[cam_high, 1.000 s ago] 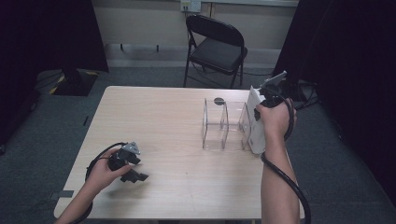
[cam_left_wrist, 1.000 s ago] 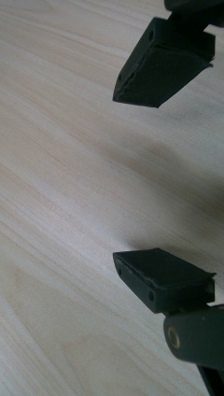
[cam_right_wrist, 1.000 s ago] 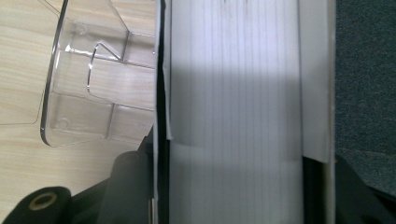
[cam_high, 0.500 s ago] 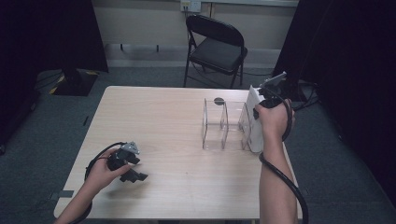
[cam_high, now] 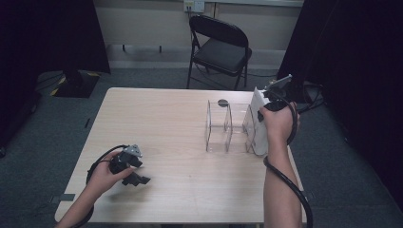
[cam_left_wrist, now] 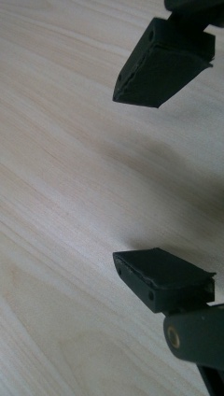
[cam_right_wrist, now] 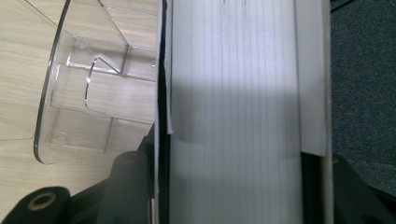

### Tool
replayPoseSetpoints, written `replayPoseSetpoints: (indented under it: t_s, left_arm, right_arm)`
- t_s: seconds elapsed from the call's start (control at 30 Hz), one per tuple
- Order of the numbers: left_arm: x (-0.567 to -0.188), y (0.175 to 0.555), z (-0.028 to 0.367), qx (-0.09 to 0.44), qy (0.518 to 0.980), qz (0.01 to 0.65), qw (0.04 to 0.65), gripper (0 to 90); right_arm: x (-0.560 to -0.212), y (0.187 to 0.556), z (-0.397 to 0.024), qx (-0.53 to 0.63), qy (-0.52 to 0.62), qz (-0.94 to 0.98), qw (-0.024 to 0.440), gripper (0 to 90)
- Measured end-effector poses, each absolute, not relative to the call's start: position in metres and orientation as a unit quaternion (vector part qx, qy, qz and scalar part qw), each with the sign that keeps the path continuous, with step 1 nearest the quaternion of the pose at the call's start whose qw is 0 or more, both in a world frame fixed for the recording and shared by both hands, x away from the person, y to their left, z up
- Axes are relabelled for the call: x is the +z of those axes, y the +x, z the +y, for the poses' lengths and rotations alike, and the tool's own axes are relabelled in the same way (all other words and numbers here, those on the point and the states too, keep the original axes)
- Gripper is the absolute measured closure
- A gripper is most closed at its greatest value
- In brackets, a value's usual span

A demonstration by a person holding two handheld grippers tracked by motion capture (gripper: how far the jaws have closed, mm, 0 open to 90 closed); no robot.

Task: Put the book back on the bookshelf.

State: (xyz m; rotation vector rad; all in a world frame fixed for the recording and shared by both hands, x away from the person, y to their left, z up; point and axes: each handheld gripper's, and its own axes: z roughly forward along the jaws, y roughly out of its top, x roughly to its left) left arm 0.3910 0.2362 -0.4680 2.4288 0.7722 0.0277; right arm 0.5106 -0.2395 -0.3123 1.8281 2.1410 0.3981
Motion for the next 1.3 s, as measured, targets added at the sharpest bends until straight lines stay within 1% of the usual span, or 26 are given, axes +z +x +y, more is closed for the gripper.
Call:
replayPoseSetpoints:
  t_s: [0.93,1.3]
  left_arm:
    - [-0.4655,0.3893,0.2374,0.013,0.912,0.288,0.291,19.2]
    - [-0.4652,0.3876,0.2361,0.015,0.912,0.290,0.291,19.2]
  right_arm:
    - [-0.3136,0.5089,-0.2448,0.142,0.635,0.746,0.144,49.6]
    - [-0.3136,0.5067,-0.2458,0.147,0.634,0.746,0.141,45.0]
